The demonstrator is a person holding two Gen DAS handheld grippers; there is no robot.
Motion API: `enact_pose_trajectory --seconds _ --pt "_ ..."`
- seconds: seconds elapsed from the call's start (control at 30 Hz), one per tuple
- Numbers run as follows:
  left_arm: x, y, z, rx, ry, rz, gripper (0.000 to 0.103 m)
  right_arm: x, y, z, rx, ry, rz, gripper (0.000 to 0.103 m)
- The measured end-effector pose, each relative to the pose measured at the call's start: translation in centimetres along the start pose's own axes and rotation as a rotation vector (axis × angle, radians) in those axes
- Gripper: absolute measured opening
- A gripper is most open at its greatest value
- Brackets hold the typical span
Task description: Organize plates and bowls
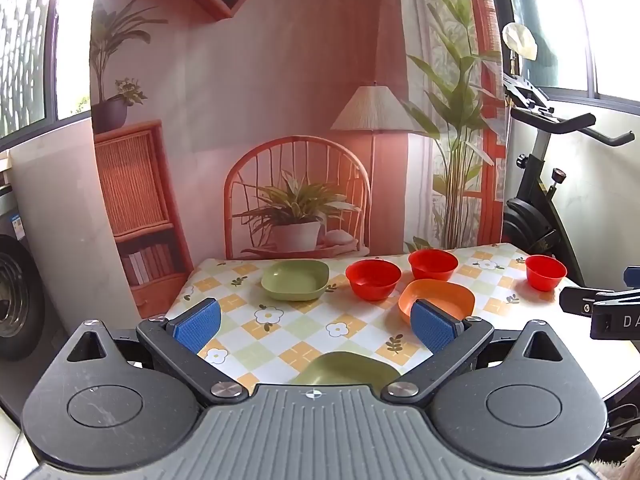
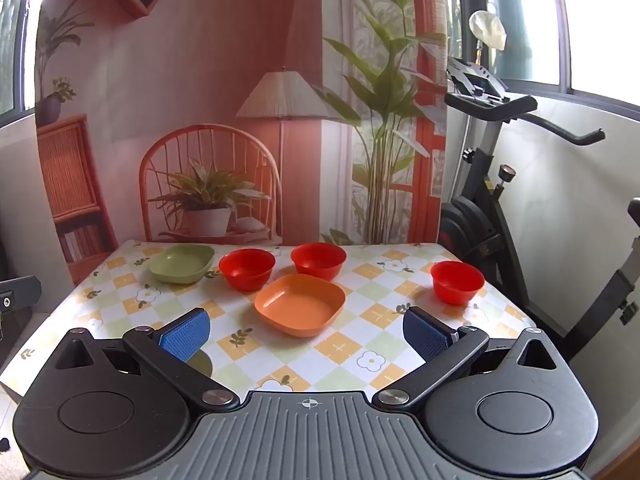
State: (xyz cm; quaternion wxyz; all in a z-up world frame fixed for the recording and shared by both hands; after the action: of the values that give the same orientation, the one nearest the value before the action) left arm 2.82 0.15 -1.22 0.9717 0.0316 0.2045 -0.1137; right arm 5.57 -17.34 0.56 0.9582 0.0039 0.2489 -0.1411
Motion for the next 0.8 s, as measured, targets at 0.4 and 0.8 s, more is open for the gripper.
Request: enact_pose_trajectory --seconds 0.4,0.8 --pt "-0.1 0.02 -0.09 -0.004 0.005 0.001 0.102 0.02 0.0 0.01 0.0 0.003 0.0 0.103" --pt "-0.13 -0.03 -0.17 -0.005 0.011 0.005 0.102 0.02 0.04 -0.03 -0.001 0.005 0.0 0.103"
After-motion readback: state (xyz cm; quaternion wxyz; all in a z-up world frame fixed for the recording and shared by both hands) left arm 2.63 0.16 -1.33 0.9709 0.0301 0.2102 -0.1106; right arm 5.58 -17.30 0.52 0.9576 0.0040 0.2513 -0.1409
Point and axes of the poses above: each gripper's, at about its wrist camera, not at the fingertips, and x roughly the way its jaws point, y to its left, z to its top, the point moved 3 cm from there along x, roughly the way its jaws point, and after that the axes turned 12 degrees about -z, right-handed, at the moved point
